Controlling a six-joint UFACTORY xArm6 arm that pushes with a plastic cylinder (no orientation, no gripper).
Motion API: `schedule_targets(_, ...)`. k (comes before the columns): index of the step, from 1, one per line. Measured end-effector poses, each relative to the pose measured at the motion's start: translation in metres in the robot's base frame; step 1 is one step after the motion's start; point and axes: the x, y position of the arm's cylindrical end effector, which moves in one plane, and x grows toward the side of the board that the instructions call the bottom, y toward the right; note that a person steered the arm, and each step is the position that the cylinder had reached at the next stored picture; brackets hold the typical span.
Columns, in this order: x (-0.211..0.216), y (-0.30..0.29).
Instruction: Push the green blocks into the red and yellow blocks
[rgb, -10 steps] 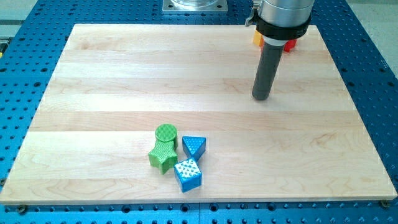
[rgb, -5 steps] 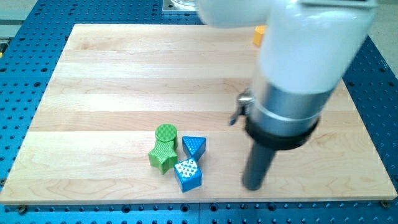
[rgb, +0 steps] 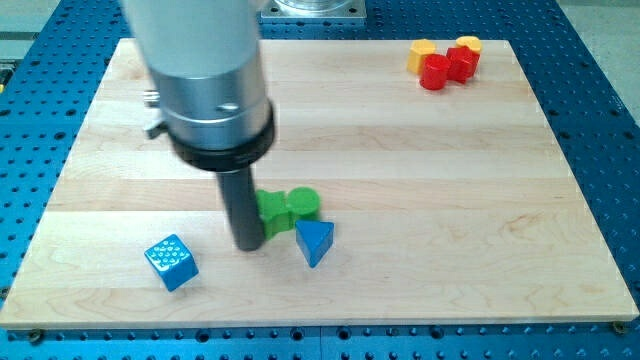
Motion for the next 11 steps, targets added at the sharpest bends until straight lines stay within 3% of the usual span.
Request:
schedule_targets(1, -0.029, 0.022)
schedule_targets(3, -0.050, 0.140)
schedule_targets(5, -0.121, 0.166)
schedule_targets(7, -0.038, 0.178)
schedule_targets(8, -0.102, 0.224)
schedule_targets(9, -0.198, 0.227)
schedule_targets(10, -0.135, 0.231)
schedule_targets(11, -0.078, 0.196)
